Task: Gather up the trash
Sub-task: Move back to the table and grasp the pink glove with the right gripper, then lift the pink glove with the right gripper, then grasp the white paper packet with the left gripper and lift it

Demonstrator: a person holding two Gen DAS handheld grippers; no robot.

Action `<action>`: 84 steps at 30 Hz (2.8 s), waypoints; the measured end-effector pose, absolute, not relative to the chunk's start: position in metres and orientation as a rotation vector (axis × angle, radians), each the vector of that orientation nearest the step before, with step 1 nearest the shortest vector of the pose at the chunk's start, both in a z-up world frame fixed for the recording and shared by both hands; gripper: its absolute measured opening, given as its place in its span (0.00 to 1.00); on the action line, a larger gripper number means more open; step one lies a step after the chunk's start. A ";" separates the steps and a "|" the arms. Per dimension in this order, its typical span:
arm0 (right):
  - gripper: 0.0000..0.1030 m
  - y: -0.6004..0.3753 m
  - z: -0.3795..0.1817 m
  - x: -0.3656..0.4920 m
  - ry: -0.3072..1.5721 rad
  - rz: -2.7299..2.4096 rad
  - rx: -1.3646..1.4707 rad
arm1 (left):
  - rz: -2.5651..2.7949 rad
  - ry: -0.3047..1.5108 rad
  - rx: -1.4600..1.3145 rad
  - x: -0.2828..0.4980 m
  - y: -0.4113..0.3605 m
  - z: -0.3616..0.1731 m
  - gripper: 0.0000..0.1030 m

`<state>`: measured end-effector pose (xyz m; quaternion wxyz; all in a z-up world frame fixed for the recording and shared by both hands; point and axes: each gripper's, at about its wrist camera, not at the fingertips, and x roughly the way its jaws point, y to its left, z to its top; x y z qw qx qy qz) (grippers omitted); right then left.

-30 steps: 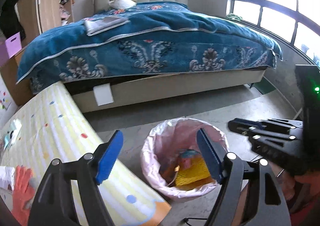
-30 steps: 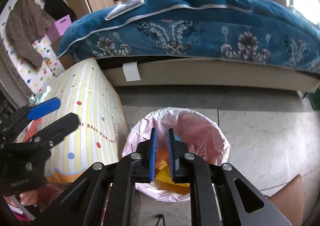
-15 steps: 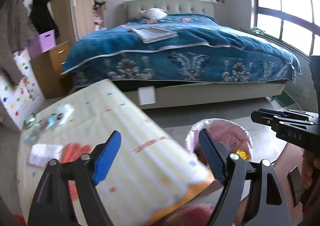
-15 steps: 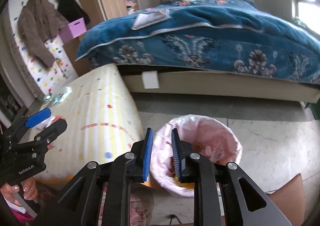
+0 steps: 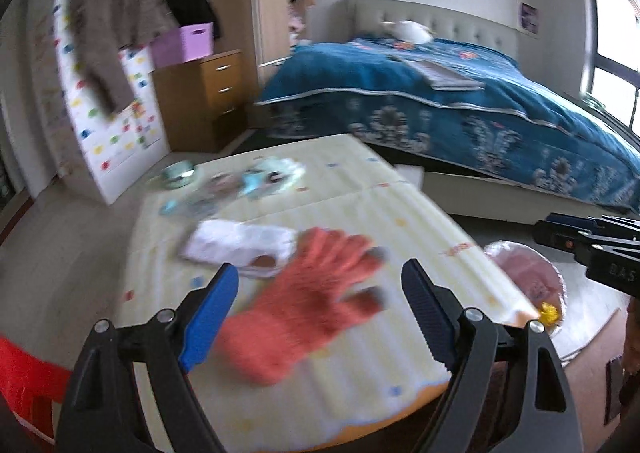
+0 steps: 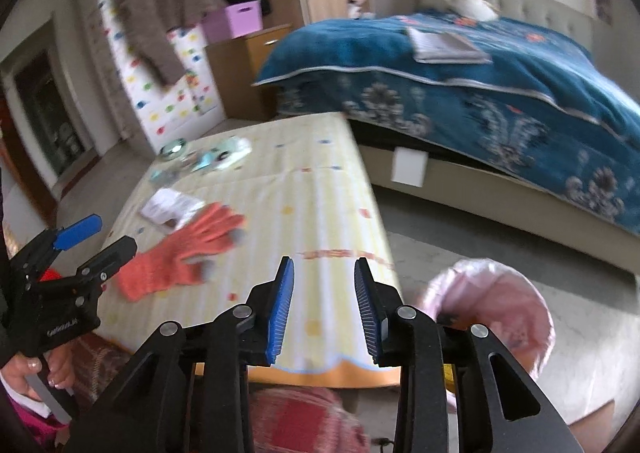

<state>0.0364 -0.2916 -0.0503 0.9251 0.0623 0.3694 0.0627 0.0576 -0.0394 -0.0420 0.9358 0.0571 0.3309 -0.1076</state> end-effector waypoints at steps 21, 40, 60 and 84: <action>0.46 -0.148 -0.072 0.132 0.880 0.327 0.008 | -0.031 0.756 0.008 0.111 0.070 -0.070 0.86; 0.10 -0.135 -0.081 0.117 0.833 0.366 -0.025 | -0.037 0.784 0.051 0.106 0.044 -0.075 0.86; 0.11 -0.234 -0.039 0.124 0.708 0.169 0.086 | 0.024 0.968 0.136 0.194 -0.008 -0.131 0.92; 0.11 -0.205 -0.041 0.103 0.688 0.215 0.069 | 0.031 0.949 -0.047 0.173 0.034 -0.107 0.93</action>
